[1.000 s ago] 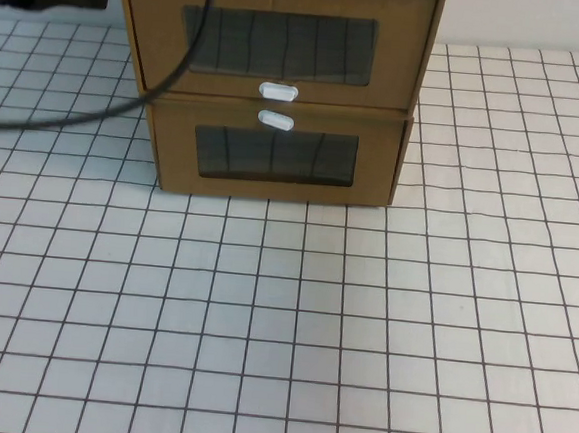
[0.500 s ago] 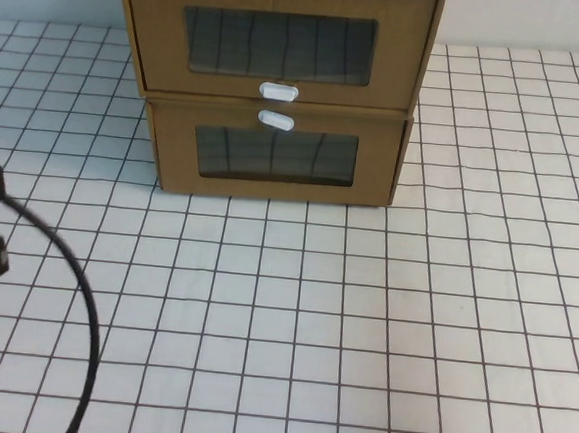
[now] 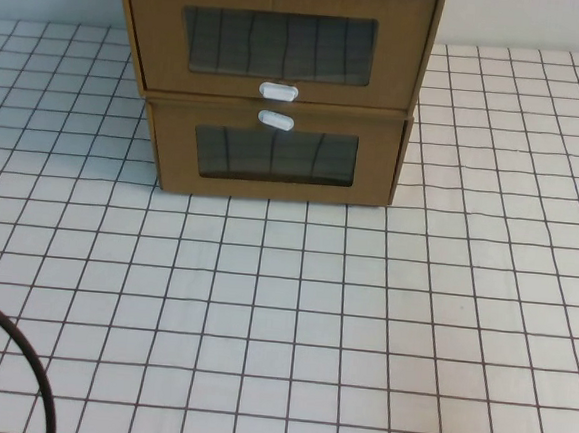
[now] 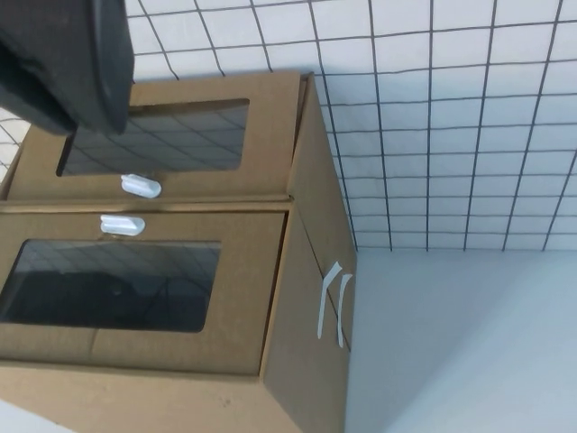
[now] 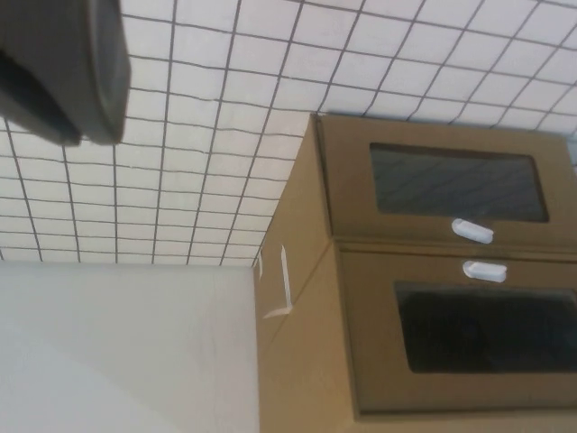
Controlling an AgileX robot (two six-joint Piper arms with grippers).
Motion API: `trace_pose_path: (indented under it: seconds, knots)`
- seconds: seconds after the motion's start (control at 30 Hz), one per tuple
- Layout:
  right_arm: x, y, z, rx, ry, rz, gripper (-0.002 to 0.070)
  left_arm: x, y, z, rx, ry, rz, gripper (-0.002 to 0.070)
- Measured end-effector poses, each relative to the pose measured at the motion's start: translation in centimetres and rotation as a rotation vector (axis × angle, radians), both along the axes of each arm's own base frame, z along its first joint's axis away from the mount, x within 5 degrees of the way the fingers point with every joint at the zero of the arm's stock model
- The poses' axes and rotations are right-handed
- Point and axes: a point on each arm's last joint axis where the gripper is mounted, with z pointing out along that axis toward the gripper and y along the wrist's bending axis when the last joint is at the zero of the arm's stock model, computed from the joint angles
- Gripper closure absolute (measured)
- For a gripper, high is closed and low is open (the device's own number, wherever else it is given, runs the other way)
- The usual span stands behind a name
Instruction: Close the shoe box
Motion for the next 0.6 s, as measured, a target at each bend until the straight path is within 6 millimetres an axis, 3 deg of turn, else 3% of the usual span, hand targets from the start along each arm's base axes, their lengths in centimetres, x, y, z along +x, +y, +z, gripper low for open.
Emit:
trace_pose_path:
  seconds: [0.6]
  knots:
    - [-0.6, 1.0, -0.4, 0.087, 0.075, 0.107, 0.0689, 0.0, 0.0, -0.4, 0.002, 0.013, -0.001, 0.068]
